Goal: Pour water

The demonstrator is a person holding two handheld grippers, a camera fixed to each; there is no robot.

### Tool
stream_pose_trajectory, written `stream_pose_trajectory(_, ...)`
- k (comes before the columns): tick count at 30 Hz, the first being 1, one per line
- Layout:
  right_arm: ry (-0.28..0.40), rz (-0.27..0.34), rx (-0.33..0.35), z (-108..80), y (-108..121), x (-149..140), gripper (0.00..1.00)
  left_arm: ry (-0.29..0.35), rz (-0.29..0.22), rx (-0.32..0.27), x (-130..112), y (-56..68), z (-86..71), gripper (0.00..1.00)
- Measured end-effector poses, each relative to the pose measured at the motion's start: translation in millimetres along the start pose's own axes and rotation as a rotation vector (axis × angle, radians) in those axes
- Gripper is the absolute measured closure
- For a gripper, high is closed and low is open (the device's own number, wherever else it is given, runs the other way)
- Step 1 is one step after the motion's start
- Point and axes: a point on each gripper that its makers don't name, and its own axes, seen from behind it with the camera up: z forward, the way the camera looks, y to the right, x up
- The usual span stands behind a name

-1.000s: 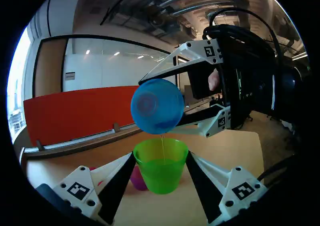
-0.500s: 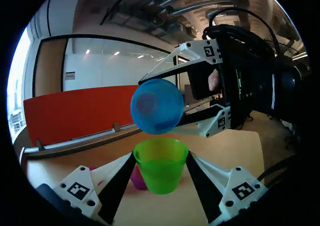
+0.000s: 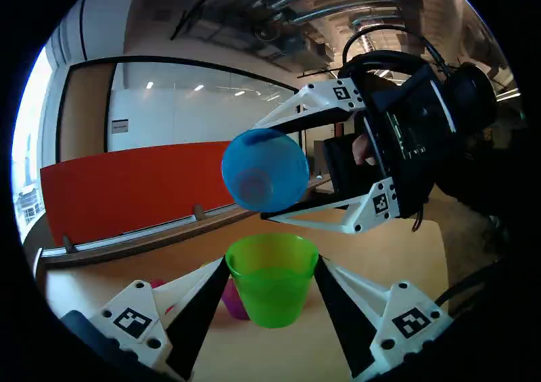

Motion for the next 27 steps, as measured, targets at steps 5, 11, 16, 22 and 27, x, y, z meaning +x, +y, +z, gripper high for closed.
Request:
stream_pose_trajectory(5, -0.01, 0.174, -0.007, -0.6, -7.5, -9.5, 0.09, -0.008, 0.004, 0.002, -2.7, -2.0, -0.3, 0.13)
stream_pose_trajectory(11, -0.017, 0.38, -0.014, -6.2, -15.8, -18.2, 0.09, -0.02, 0.012, 0.009, -5.4, -5.7, -0.2, 0.12)
stream_pose_trajectory(16, -0.024, 0.577, -0.013, -12.4, -21.2, -25.7, 0.09, -0.03, 0.015, 0.015, -8.2, -8.9, -0.2, 0.12)
stream_pose_trajectory(22, -0.038, 0.822, 0.008, -19.8, -27.7, -39.3, 0.09, -0.043, 0.018, 0.016, -11.7, -11.1, 0.3, 0.12)
stream_pose_trajectory(27, -0.07, 0.963, 0.051, -25.1, -41.3, -51.1, 0.09, -0.063, 0.023, 0.02, -18.0, -14.8, 2.0, 0.12)
